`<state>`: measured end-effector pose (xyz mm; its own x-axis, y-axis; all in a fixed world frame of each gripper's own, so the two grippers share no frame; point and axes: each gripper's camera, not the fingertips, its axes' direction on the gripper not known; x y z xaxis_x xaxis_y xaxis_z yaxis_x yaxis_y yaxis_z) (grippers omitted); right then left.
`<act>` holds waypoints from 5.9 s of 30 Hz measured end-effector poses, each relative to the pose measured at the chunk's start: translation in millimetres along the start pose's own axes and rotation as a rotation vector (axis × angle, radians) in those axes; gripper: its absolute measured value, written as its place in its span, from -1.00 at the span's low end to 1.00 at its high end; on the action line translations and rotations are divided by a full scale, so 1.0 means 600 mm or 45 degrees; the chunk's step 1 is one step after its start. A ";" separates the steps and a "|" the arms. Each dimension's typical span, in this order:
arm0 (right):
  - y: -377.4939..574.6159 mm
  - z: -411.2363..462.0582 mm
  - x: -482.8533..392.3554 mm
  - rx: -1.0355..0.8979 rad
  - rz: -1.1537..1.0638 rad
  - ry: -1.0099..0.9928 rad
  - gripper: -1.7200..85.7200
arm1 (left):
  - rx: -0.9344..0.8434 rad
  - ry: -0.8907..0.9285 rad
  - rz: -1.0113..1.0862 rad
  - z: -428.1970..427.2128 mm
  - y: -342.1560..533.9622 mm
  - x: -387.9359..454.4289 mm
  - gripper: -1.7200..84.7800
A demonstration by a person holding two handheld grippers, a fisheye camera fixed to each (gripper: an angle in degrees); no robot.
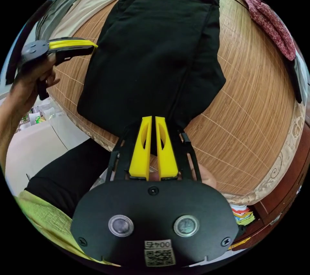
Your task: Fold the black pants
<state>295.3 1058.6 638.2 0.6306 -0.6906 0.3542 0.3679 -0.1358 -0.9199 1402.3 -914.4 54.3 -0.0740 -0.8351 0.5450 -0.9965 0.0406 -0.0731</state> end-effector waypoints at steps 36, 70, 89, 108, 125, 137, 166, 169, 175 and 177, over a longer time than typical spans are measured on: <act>0.234 0.074 0.133 0.219 0.144 -0.511 -0.71 | 0.314 0.400 0.797 0.020 0.293 0.047 -0.86; 0.242 -0.072 -0.149 0.323 -0.389 -0.005 -0.61 | 0.041 0.385 0.880 0.032 0.243 0.037 -0.90; 0.187 -0.009 -0.384 0.149 -0.860 0.672 -0.86 | 0.013 0.419 0.928 -0.070 0.202 0.035 -0.91; 0.256 -0.219 -0.485 0.082 -0.705 0.382 -0.86 | -0.020 0.517 0.956 -0.320 0.344 0.036 -0.91; 0.101 -0.362 -0.342 -0.053 -0.561 0.096 -0.86 | -0.268 0.591 0.879 -0.483 0.109 0.022 -0.90; -0.136 -0.367 -0.142 -0.176 -0.444 -0.111 -0.87 | -0.359 0.402 0.797 -0.443 -0.162 0.027 -0.90; 0.070 -0.243 0.057 0.250 0.259 -0.384 -0.79 | 0.016 0.549 0.087 -0.292 -0.002 -0.084 -0.89; 0.139 -0.199 0.044 0.198 0.313 -0.423 -0.82 | -0.039 0.595 0.103 -0.253 0.117 -0.055 -0.89; 0.190 -0.159 0.023 0.213 0.261 -0.379 -0.85 | -0.133 0.490 0.293 -0.194 0.254 -0.001 -0.86; 0.185 -0.152 0.022 0.207 0.240 -0.369 -0.84 | -0.142 0.428 0.347 -0.182 0.260 0.005 -0.84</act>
<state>282.0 969.7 525.7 0.8562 -0.4597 0.2356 0.3159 0.1052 -0.9429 1242.6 -850.9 135.7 -0.3244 -0.5616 0.7612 -0.9357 0.3087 -0.1709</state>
